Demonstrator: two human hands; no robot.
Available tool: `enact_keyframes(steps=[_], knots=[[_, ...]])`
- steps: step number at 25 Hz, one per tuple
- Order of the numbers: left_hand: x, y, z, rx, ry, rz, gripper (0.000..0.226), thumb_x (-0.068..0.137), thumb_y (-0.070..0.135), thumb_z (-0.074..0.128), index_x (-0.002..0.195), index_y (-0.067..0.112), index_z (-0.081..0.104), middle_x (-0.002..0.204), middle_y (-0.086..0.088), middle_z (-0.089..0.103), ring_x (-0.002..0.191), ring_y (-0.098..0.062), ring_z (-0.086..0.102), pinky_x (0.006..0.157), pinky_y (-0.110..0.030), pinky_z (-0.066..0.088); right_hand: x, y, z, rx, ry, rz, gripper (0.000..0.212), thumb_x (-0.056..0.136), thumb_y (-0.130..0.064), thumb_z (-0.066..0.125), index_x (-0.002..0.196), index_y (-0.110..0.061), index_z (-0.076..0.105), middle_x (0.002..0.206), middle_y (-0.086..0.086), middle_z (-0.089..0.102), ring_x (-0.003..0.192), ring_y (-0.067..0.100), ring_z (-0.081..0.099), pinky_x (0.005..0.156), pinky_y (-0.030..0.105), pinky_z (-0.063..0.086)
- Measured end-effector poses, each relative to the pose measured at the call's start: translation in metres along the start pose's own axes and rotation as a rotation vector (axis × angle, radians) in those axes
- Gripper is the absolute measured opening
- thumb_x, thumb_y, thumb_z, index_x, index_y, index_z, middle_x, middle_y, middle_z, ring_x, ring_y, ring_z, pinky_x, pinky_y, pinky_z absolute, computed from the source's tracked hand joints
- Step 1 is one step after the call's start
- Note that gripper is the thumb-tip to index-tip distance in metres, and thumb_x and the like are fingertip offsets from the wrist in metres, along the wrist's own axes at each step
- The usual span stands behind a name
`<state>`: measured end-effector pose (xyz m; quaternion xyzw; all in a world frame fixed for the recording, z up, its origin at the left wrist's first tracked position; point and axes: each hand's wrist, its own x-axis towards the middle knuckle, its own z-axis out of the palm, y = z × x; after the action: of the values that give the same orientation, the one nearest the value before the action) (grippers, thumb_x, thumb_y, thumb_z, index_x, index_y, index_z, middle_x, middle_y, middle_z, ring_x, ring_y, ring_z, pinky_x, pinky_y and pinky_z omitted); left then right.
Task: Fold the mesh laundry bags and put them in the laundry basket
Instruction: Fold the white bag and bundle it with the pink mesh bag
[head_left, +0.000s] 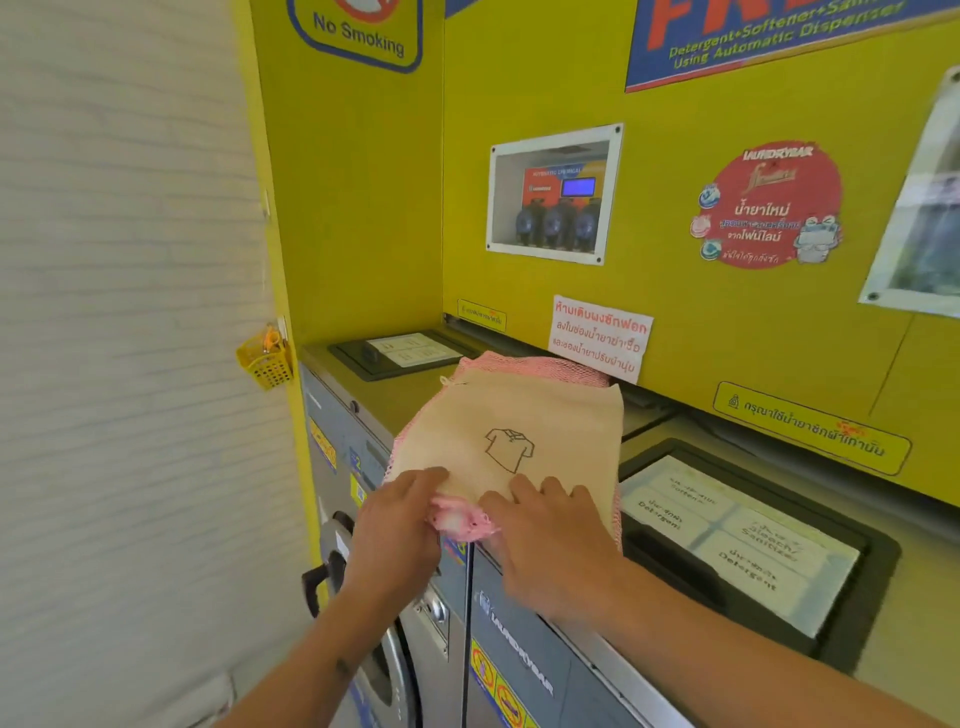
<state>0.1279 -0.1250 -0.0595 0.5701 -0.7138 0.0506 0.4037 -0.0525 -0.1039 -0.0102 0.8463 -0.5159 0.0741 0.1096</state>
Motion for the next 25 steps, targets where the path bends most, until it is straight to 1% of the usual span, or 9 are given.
enact_keyframes(steps=[4,7,9,12,14,16,18,22,25], knots=[[-0.006,0.029,-0.033,-0.002,0.098,0.13,0.037,0.074,-0.001,0.051,0.106,0.015,0.063,0.077,-0.007,0.068,0.065,-0.033,0.059,0.055,-0.04,0.048,-0.018,0.032,-0.04,0.25,-0.056,0.003,0.004,0.094,-0.027,0.05,0.097,-0.028,0.048,0.094,0.004,0.059,0.082,0.028,0.056,0.063,0.037,0.041],[-0.005,0.056,-0.048,0.013,0.157,0.168,0.039,0.078,0.002,0.053,0.114,0.019,0.059,0.087,-0.003,0.068,0.072,-0.03,0.059,0.066,-0.035,0.044,-0.032,0.058,-0.075,0.282,-0.094,0.038,0.02,0.093,-0.012,0.045,0.084,-0.03,0.045,0.091,0.009,0.062,0.081,0.029,0.059,0.068,0.044,0.049],[-0.003,0.074,-0.061,0.077,0.199,0.196,0.041,0.08,0.006,0.055,0.118,0.02,0.058,0.096,0.0,0.068,0.083,-0.026,0.059,0.078,-0.036,0.041,-0.035,0.07,-0.098,0.305,-0.111,0.031,0.027,0.096,-0.007,0.045,0.078,-0.028,0.049,0.084,0.006,0.061,0.074,0.02,0.057,0.062,0.039,0.045],[-0.006,0.098,-0.082,0.185,0.207,0.225,0.044,0.075,0.006,0.055,0.116,0.022,0.058,0.095,0.001,0.067,0.084,-0.026,0.061,0.087,-0.044,0.04,-0.039,0.082,-0.131,0.387,-0.167,0.011,0.017,0.099,-0.009,0.051,0.087,-0.017,0.06,0.079,0.0,0.057,0.064,0.011,0.051,0.056,0.031,0.037],[-0.01,0.107,-0.094,0.199,0.101,0.276,0.042,0.074,0.006,0.055,0.111,0.024,0.057,0.086,0.002,0.068,0.073,-0.026,0.061,0.077,-0.043,0.045,-0.043,0.086,-0.149,0.39,-0.301,-0.03,0.014,0.098,-0.018,0.056,0.087,-0.022,0.063,0.076,-0.011,0.054,0.063,0.001,0.049,0.058,0.026,0.038],[-0.009,0.108,-0.112,0.072,-0.139,0.253,0.033,0.086,0.014,0.047,0.112,0.029,0.058,0.086,0.005,0.069,0.072,-0.021,0.06,0.067,-0.038,0.046,-0.047,0.087,-0.162,0.308,-0.45,-0.074,0.015,0.097,-0.027,0.059,0.084,-0.031,0.061,0.082,-0.014,0.057,0.075,0.001,0.052,0.069,0.029,0.041],[0.004,0.102,-0.131,-0.094,-0.429,0.169,0.026,0.098,0.023,0.041,0.113,0.033,0.059,0.091,0.01,0.068,0.079,-0.012,0.061,0.072,-0.036,0.049,-0.043,0.089,-0.17,0.288,-0.505,-0.075,0.012,0.096,-0.032,0.061,0.085,-0.037,0.059,0.088,-0.017,0.061,0.084,0.002,0.056,0.076,0.029,0.044],[0.074,0.082,-0.14,-0.085,-0.67,0.132,0.018,0.102,0.028,0.046,0.109,0.029,0.063,0.105,0.012,0.067,0.1,-0.008,0.06,0.092,-0.036,0.047,0.0,0.094,-0.165,0.222,-0.392,-0.029,0.013,0.097,-0.032,0.058,0.088,-0.039,0.052,0.095,-0.023,0.055,0.097,0.005,0.053,0.081,0.027,0.041],[0.148,0.057,-0.117,0.051,-0.711,0.118,0.02,0.1,0.031,0.048,0.113,0.026,0.064,0.107,0.015,0.063,0.102,-0.008,0.057,0.094,-0.035,0.045,0.057,0.103,-0.142,0.143,-0.217,0.059,0.016,0.098,-0.025,0.051,0.108,-0.028,0.063,0.13,-0.004,0.061,0.125,0.023,0.051,0.103,0.043,0.043]])
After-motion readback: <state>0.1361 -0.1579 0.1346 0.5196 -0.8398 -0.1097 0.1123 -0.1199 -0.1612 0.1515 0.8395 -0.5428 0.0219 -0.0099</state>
